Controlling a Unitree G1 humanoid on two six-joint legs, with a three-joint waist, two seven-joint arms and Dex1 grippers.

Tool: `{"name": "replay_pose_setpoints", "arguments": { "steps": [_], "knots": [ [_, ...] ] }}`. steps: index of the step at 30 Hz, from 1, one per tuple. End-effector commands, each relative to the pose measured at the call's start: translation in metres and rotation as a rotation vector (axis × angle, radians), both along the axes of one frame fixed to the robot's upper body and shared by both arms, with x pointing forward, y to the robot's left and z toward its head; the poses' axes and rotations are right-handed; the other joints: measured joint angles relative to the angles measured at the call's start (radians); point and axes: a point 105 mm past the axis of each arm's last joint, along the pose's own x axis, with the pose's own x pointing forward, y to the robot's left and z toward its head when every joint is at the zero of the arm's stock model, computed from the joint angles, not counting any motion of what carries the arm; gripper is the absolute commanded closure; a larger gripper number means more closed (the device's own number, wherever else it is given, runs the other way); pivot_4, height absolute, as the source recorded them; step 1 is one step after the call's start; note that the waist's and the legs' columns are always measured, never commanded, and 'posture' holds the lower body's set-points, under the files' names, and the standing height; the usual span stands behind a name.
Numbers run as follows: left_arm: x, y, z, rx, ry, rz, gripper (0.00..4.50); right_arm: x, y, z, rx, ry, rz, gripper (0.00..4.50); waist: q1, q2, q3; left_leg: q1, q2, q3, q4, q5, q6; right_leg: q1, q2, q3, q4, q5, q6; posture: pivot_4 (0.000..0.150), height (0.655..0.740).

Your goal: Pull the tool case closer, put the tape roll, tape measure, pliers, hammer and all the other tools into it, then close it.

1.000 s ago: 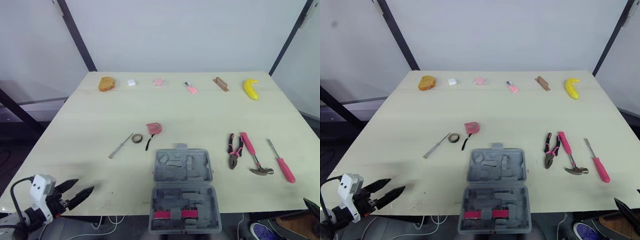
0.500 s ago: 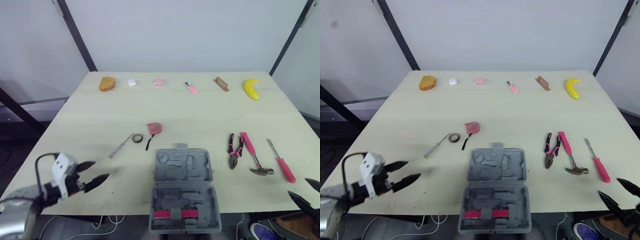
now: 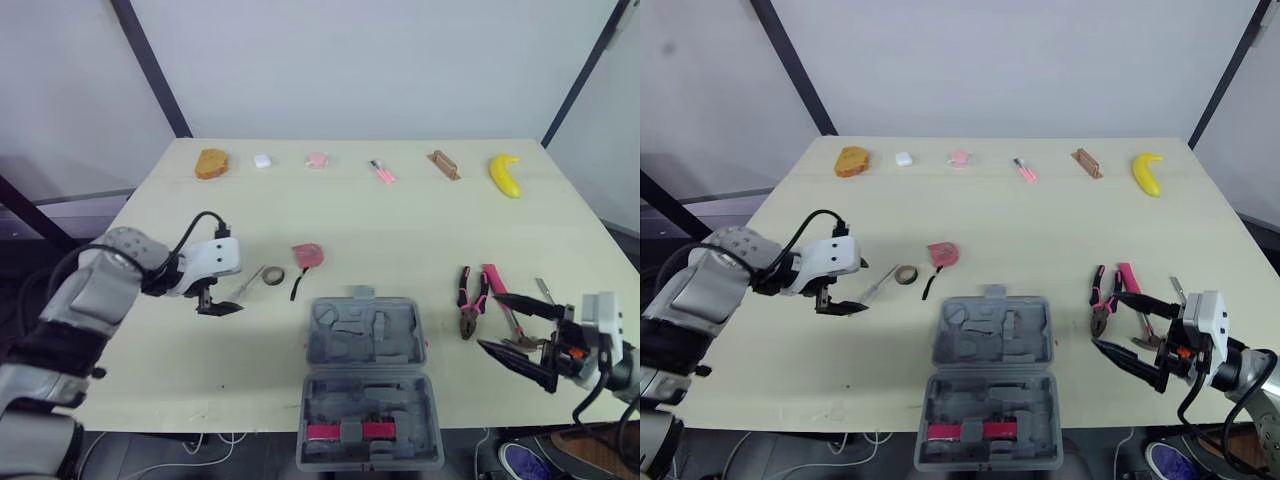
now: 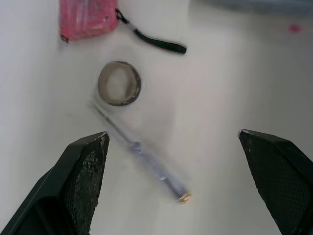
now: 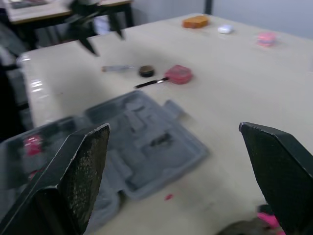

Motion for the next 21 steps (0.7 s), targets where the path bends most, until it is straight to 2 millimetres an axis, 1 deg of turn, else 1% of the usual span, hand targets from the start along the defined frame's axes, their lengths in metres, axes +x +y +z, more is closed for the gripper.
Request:
{"name": "replay_pose_setpoints", "arguments": {
  "steps": [1, 3, 6, 8, 10, 12, 14, 18, 21],
  "knots": [
    [0.002, 0.002, -0.004, 0.161, 0.026, -0.06, 0.0, 0.0, 0.003, 0.002, -0.025, -0.045, 0.044, 0.05, -0.005, -0.001, 0.001, -0.001, 0.0, 0.0, 0.0, 0.0, 0.0, 0.0, 0.0, 0.0, -0.001, 0.0, 0.0, 0.15, 0.74],
    [0.006, 0.001, -0.009, 0.225, 0.042, -0.082, 0.0, 0.004, 0.004, 0.001, -0.024, -0.059, 0.047, 0.05, -0.008, -0.002, 0.001, 0.0, 0.0, 0.0, 0.0, 0.0, 0.0, 0.0, 0.0, 0.001, -0.001, 0.0, 0.0, 0.15, 0.74],
    [0.011, -0.006, -0.014, 0.254, 0.054, -0.106, 0.0, 0.006, 0.004, -0.001, -0.046, -0.076, 0.062, 0.05, -0.005, -0.002, 0.001, 0.0, 0.0, 0.0, 0.0, 0.0, 0.0, -0.001, 0.0, 0.001, 0.001, 0.0, 0.0, 0.15, 0.74],
    [0.022, -0.02, -0.016, 0.272, 0.03, -0.133, 0.0, 0.005, 0.006, -0.005, -0.051, -0.076, 0.07, 0.05, -0.002, -0.002, 0.001, 0.0, 0.0, 0.0, 0.001, 0.0, 0.0, -0.001, 0.0, 0.0, 0.002, 0.0, 0.0, 0.15, 0.74],
    [0.029, -0.026, -0.019, 0.307, 0.03, -0.142, 0.0, 0.003, 0.01, -0.006, -0.038, -0.07, 0.098, 0.05, 0.007, -0.002, 0.002, -0.001, 0.0, -0.001, 0.003, 0.0, 0.0, -0.001, 0.0, -0.001, 0.003, 0.0, 0.0, 0.15, 0.74],
    [0.033, -0.026, -0.023, 0.336, 0.04, -0.137, 0.0, 0.001, 0.012, -0.006, -0.042, -0.08, 0.126, 0.05, 0.007, -0.002, 0.002, -0.002, 0.0, -0.002, 0.005, 0.0, 0.0, -0.001, 0.0, -0.001, 0.004, 0.0, 0.0, 0.15, 0.74],
    [0.039, -0.03, -0.028, 0.35, 0.034, -0.135, 0.0, 0.0, 0.014, -0.002, -0.053, -0.112, 0.15, 0.05, 0.001, -0.002, 0.002, -0.002, 0.0, -0.001, 0.007, 0.0, 0.0, -0.001, 0.0, 0.0, 0.005, 0.0, 0.0, 0.15, 0.74],
    [0.05, -0.038, -0.031, 0.354, 0.021, -0.13, 0.0, 0.001, 0.011, 0.002, -0.059, -0.12, 0.158, 0.05, -0.004, -0.003, 0.002, -0.002, 0.0, -0.002, 0.01, 0.0, 0.0, -0.001, 0.0, 0.0, 0.007, 0.0, 0.0, 0.15, 0.74],
    [0.054, -0.037, -0.033, 0.373, 0.022, -0.124, 0.0, 0.004, 0.01, 0.003, -0.06, -0.132, 0.147, 0.05, -0.005, -0.003, 0.003, -0.002, 0.0, -0.002, 0.011, 0.0, 0.0, -0.001, 0.001, -0.001, 0.008, 0.0, 0.0, 0.15, 0.74]
  ]
}}
